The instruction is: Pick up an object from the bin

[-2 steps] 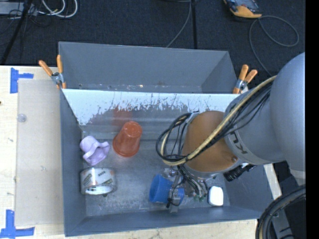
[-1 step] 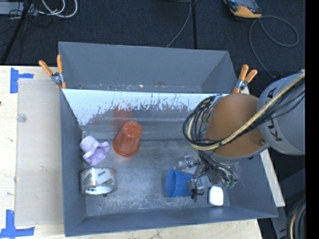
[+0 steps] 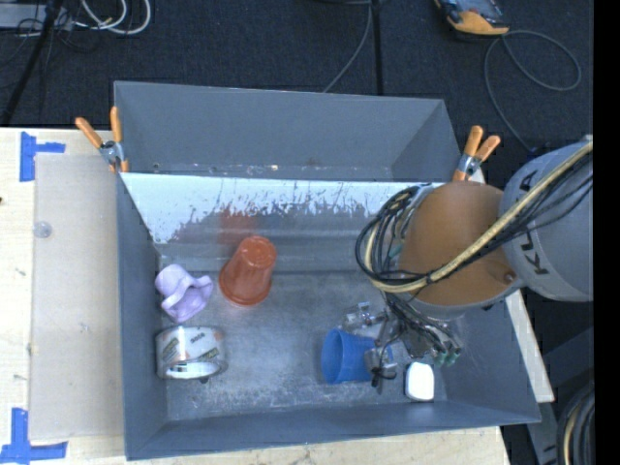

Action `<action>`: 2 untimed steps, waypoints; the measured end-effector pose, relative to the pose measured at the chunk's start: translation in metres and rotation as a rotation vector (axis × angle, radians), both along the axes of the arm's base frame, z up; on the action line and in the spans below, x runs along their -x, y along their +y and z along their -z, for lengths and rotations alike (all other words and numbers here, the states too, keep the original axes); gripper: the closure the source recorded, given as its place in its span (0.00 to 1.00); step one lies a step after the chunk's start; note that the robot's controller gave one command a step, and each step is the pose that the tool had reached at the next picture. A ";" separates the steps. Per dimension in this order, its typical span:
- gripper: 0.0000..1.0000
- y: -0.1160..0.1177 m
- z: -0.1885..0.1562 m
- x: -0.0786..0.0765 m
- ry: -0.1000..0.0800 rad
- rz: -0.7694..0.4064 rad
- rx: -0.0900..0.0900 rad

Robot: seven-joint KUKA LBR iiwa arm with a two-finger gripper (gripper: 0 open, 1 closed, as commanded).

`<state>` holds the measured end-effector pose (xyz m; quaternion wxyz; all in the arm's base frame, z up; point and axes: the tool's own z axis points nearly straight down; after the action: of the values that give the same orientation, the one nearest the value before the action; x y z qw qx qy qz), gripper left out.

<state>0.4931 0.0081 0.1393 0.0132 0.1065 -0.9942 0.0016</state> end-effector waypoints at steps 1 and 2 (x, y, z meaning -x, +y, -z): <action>1.00 0.001 -0.032 0.000 0.011 -0.019 -0.001; 1.00 0.010 -0.068 0.001 0.000 0.001 0.000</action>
Offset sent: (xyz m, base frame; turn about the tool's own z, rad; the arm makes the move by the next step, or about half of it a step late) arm -0.0024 0.0131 0.0737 0.0053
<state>0.4925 0.0180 0.2071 0.0130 0.1060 -0.9943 0.0014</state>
